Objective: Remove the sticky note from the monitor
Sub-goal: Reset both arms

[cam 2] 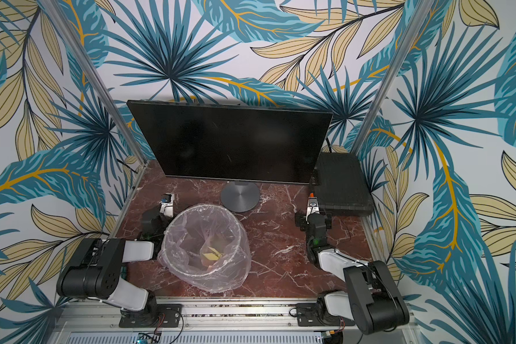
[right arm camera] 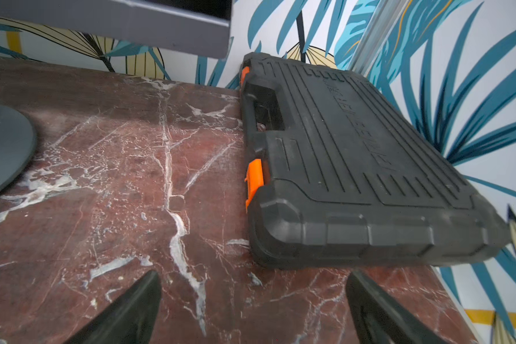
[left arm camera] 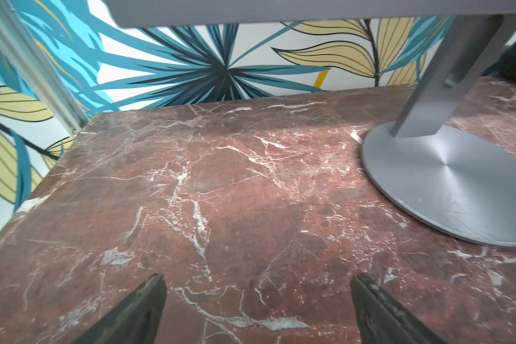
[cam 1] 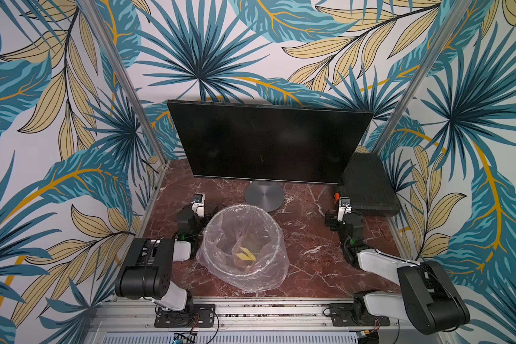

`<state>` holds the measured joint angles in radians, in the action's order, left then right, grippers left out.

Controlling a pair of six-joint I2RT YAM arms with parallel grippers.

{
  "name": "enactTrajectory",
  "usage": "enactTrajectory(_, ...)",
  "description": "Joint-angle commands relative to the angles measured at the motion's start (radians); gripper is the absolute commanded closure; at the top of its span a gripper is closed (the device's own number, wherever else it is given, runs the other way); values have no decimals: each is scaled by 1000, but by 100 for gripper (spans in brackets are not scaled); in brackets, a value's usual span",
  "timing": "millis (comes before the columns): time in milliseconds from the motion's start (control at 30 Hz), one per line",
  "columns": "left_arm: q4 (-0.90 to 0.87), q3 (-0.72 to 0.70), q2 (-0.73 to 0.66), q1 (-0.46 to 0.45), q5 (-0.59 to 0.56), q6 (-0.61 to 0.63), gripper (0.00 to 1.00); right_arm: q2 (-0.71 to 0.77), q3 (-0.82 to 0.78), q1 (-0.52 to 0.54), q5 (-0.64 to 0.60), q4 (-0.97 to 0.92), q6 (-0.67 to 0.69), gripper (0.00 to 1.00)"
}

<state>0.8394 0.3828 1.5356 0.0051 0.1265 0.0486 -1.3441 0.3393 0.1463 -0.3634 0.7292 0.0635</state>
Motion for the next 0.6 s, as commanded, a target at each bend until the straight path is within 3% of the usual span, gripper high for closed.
enactTrajectory(0, -9, 19, -18, -5, -38, 8, 0, -98, 22, -36, 141, 169, -9, 0)
enactTrajectory(100, -8, 19, -18, -5, -40, 8, 0, -183, 18, -82, 155, 249, -62, 0)
enactTrajectory(233, -7, 19, -17, -6, -41, 8, 0, -170, 54, -92, 178, 157, -64, 0)
enactTrajectory(567, -22, 27, -16, -24, -83, 15, 0, -171, 55, -93, 180, 159, -64, 0)
